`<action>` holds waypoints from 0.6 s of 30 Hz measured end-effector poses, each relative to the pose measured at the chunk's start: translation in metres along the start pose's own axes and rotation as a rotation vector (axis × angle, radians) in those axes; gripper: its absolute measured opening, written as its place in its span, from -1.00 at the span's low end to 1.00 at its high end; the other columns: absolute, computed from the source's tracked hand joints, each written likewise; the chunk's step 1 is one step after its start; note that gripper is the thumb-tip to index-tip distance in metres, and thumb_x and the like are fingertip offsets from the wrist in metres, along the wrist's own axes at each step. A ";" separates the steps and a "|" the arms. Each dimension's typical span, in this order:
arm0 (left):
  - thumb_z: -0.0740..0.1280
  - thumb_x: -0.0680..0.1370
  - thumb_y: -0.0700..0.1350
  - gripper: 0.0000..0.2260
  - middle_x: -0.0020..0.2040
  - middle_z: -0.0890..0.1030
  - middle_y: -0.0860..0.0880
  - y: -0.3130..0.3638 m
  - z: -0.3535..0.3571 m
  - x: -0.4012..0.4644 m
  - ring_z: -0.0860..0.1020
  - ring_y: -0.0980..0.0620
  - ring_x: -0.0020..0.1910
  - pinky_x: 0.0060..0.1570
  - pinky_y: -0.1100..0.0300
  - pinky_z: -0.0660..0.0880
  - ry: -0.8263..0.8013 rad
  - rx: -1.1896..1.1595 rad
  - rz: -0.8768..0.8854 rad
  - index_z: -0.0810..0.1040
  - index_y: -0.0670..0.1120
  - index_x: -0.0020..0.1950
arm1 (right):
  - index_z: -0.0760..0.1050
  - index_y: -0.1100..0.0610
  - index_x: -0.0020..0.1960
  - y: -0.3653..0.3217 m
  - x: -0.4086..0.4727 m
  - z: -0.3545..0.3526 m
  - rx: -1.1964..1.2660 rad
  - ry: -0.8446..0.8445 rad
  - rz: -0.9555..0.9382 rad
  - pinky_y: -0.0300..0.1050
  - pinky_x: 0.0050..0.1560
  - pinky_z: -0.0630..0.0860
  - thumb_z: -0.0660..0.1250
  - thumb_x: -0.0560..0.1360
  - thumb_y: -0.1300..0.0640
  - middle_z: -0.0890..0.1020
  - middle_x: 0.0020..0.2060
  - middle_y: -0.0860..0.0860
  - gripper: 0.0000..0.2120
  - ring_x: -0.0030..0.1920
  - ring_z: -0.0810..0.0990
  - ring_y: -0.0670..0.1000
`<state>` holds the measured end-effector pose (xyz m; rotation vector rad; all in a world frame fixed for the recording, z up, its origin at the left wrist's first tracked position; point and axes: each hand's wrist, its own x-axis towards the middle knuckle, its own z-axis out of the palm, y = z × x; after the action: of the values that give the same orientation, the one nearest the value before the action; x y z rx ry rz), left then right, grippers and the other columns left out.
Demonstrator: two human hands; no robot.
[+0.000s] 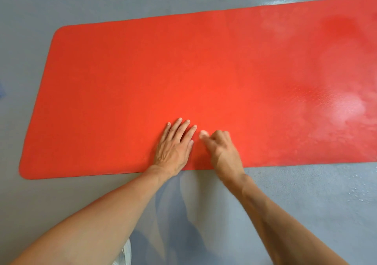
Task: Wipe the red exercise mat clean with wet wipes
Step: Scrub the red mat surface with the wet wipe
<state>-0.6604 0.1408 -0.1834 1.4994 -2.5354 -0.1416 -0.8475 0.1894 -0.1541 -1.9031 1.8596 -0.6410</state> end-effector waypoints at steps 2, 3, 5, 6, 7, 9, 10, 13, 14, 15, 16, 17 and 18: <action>0.09 0.71 0.03 -0.55 0.56 0.43 -0.10 0.001 0.000 -0.002 0.31 -0.16 0.59 0.57 -0.22 0.23 0.000 0.010 -0.002 0.43 -0.04 0.57 | 0.60 0.09 0.27 0.032 0.006 -0.018 -0.071 0.136 0.178 -0.15 -0.01 0.43 0.22 0.68 0.10 0.47 -0.02 0.02 -0.75 -0.05 0.38 -0.01; 0.09 0.71 0.02 -0.55 0.56 0.43 -0.10 0.001 0.001 -0.002 0.31 -0.17 0.59 0.57 -0.22 0.23 0.001 0.009 -0.004 0.43 -0.04 0.58 | 0.58 0.12 0.33 0.041 0.006 -0.026 -0.112 0.210 0.253 -0.12 0.00 0.40 0.24 0.67 0.18 0.45 -0.04 0.04 -0.73 -0.03 0.37 0.04; 0.09 0.71 0.02 -0.55 0.56 0.43 -0.10 0.002 0.001 -0.004 0.32 -0.17 0.59 0.57 -0.22 0.23 0.005 0.009 -0.009 0.43 -0.05 0.57 | 0.53 0.18 0.40 0.040 -0.003 -0.025 -0.133 0.268 0.302 -0.10 0.01 0.35 0.22 0.66 0.28 0.43 -0.06 0.09 -0.67 -0.01 0.35 0.11; 0.09 0.71 0.02 -0.55 0.55 0.44 -0.10 0.002 0.001 -0.005 0.32 -0.17 0.59 0.57 -0.22 0.24 0.007 0.006 -0.011 0.43 -0.05 0.57 | 0.51 0.19 0.39 0.028 -0.010 -0.017 -0.103 0.229 0.325 -0.07 0.04 0.36 0.20 0.65 0.29 0.43 -0.01 0.12 -0.66 0.02 0.35 0.09; 0.09 0.70 0.01 -0.55 0.55 0.44 -0.10 0.002 0.002 -0.005 0.33 -0.17 0.59 0.57 -0.21 0.24 0.008 0.000 -0.011 0.44 -0.06 0.57 | 0.50 0.18 0.38 0.013 -0.016 -0.008 -0.042 0.176 0.332 -0.05 0.07 0.39 0.18 0.64 0.29 0.43 0.05 0.13 -0.67 0.05 0.34 0.06; 0.10 0.70 0.00 -0.55 0.54 0.45 -0.10 0.000 0.001 -0.006 0.34 -0.16 0.58 0.57 -0.18 0.25 0.010 -0.016 -0.007 0.47 -0.07 0.55 | 0.50 0.16 0.36 -0.026 -0.031 0.012 0.066 0.073 0.259 -0.03 0.05 0.44 0.15 0.62 0.30 0.42 0.10 0.12 -0.65 0.05 0.34 0.02; 0.10 0.69 -0.02 -0.56 0.54 0.46 -0.09 -0.002 0.000 -0.008 0.34 -0.15 0.58 0.56 -0.17 0.26 0.009 -0.021 0.001 0.48 -0.08 0.54 | 0.50 0.17 0.35 -0.041 -0.041 0.021 0.062 0.023 0.147 -0.03 -0.01 0.46 0.14 0.62 0.29 0.42 0.05 0.09 -0.65 0.02 0.34 0.02; 0.10 0.69 -0.02 -0.56 0.54 0.46 -0.08 -0.009 -0.003 -0.014 0.34 -0.14 0.58 0.54 -0.17 0.29 -0.003 0.002 0.029 0.48 -0.07 0.54 | 0.48 0.15 0.37 -0.035 -0.040 0.018 0.047 -0.054 -0.041 -0.10 -0.10 0.43 0.13 0.68 0.15 0.35 -0.07 -0.06 -0.69 -0.04 0.29 -0.03; 0.09 0.70 0.00 -0.56 0.54 0.46 -0.08 -0.011 -0.004 -0.017 0.34 -0.15 0.58 0.55 -0.18 0.28 -0.002 0.022 0.025 0.47 -0.05 0.55 | 0.47 0.13 0.40 -0.022 -0.036 0.012 0.033 -0.026 -0.003 -0.08 -0.06 0.44 0.18 0.69 0.17 0.35 -0.05 -0.05 -0.70 -0.02 0.29 -0.02; 0.09 0.71 0.01 -0.56 0.54 0.46 -0.08 -0.012 -0.005 -0.021 0.34 -0.16 0.58 0.56 -0.18 0.26 0.005 0.043 0.009 0.47 -0.03 0.55 | 0.46 0.12 0.42 -0.007 -0.031 0.008 0.017 0.045 0.106 -0.05 -0.01 0.45 0.24 0.66 0.24 0.38 -0.02 -0.01 -0.66 0.00 0.31 0.01; 0.09 0.71 0.02 -0.57 0.53 0.46 -0.08 -0.012 -0.006 -0.024 0.34 -0.18 0.57 0.56 -0.20 0.25 0.013 0.057 -0.016 0.47 -0.01 0.55 | 0.46 0.14 0.43 0.003 -0.028 0.003 -0.010 0.123 0.234 -0.04 0.00 0.45 0.27 0.62 0.31 0.40 0.00 0.03 -0.61 0.01 0.32 0.04; 0.10 0.71 0.03 -0.56 0.53 0.46 -0.08 -0.012 -0.007 -0.027 0.34 -0.19 0.57 0.56 -0.21 0.24 0.016 0.063 -0.042 0.46 0.00 0.56 | 0.47 0.15 0.44 0.005 -0.028 0.001 -0.026 0.186 0.314 -0.04 0.00 0.42 0.27 0.59 0.37 0.41 0.00 0.06 -0.57 0.01 0.32 0.07; 0.09 0.71 0.04 -0.56 0.54 0.46 -0.08 -0.010 -0.008 -0.030 0.34 -0.20 0.57 0.56 -0.22 0.24 0.015 0.063 -0.063 0.46 0.00 0.56 | 0.47 0.15 0.43 -0.001 -0.029 0.006 -0.037 0.209 0.313 -0.05 -0.01 0.40 0.26 0.58 0.39 0.41 -0.01 0.07 -0.56 0.00 0.34 0.10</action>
<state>-0.6360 0.1625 -0.1810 1.5977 -2.5047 -0.0603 -0.8433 0.2183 -0.1596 -1.5661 2.2527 -0.7245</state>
